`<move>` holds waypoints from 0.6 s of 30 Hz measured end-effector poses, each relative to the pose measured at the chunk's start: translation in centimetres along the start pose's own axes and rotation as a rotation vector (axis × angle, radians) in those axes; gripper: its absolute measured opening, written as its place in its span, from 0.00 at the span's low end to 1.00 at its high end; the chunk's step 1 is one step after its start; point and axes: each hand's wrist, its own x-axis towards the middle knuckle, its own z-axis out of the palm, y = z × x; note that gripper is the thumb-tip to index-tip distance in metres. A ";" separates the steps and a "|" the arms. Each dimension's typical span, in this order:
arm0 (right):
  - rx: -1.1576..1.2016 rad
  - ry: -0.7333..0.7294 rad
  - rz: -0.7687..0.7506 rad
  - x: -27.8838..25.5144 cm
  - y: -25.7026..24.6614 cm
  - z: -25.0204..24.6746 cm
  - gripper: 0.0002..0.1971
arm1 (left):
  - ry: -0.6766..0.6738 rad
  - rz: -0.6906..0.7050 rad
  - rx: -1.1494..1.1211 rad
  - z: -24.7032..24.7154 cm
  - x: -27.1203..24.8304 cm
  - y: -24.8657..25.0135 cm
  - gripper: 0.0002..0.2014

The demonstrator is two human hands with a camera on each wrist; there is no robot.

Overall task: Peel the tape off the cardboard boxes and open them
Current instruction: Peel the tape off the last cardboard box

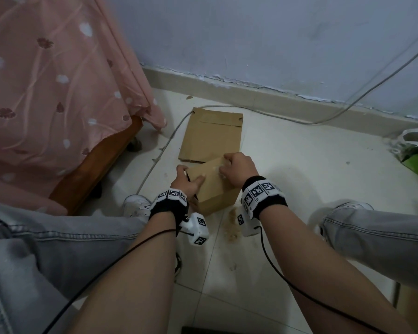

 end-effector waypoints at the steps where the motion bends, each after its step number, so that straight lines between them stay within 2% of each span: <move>1: -0.020 0.011 -0.014 0.0 -0.1 0.2 0.28 | 0.008 -0.006 0.022 0.0 0.1 -0.1 0.30; 6: -0.162 0.070 -0.061 -0.4 -0.8 1.9 0.21 | -0.029 -0.083 0.038 0.1 1.5 -1.0 0.39; 9: -0.249 0.123 -0.070 -0.6 -1.0 2.7 0.17 | -0.042 -0.108 -0.001 0.3 2.2 -1.6 0.39; 14: -0.332 0.137 -0.102 -0.6 -0.9 3.2 0.17 | -0.059 -0.106 -0.046 0.1 1.4 -0.9 0.40; 18: -0.364 0.149 -0.095 -0.5 -1.2 3.5 0.13 | -0.054 -0.110 -0.048 0.3 2.3 -1.6 0.39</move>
